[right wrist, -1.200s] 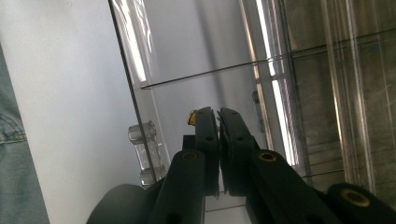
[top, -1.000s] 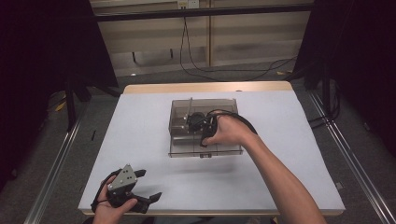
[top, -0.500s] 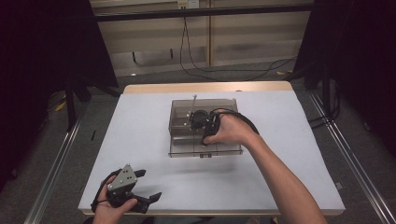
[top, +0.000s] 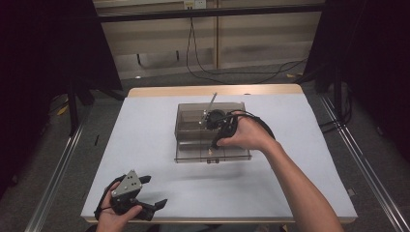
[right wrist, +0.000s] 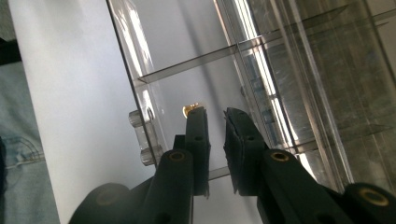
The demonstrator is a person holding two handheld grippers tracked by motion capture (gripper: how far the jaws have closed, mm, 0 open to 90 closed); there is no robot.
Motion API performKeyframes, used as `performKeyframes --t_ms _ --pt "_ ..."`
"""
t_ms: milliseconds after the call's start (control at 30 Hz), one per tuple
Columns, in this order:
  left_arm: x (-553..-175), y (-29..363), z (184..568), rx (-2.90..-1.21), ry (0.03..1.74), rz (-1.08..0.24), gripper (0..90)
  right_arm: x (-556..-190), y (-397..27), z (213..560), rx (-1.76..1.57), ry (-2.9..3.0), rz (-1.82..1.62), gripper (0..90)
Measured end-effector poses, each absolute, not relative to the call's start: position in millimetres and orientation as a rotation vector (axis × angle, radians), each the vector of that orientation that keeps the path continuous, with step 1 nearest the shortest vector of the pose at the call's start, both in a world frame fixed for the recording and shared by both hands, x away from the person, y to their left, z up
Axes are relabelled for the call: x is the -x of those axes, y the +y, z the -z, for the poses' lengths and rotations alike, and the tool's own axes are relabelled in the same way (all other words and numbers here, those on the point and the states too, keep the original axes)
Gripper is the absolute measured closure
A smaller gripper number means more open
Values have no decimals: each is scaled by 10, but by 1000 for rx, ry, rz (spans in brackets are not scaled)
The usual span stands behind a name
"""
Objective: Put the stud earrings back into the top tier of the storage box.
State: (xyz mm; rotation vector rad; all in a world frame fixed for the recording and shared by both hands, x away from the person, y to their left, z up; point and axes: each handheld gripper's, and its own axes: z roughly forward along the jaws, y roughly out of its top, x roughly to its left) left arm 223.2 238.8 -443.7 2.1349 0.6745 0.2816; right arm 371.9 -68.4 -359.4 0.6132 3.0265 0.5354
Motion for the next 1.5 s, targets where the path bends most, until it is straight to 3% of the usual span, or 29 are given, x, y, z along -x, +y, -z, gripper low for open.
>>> performKeyframes --t_ms 700,1500 --pt "-2247 2398 4441 -2132 704 -276 62 -3501 -1270 3527 -748 2888 -883 765" --pt "-2250 2397 4439 -2139 706 -284 60 -3192 -1944 3498 -878 2829 -869 739"
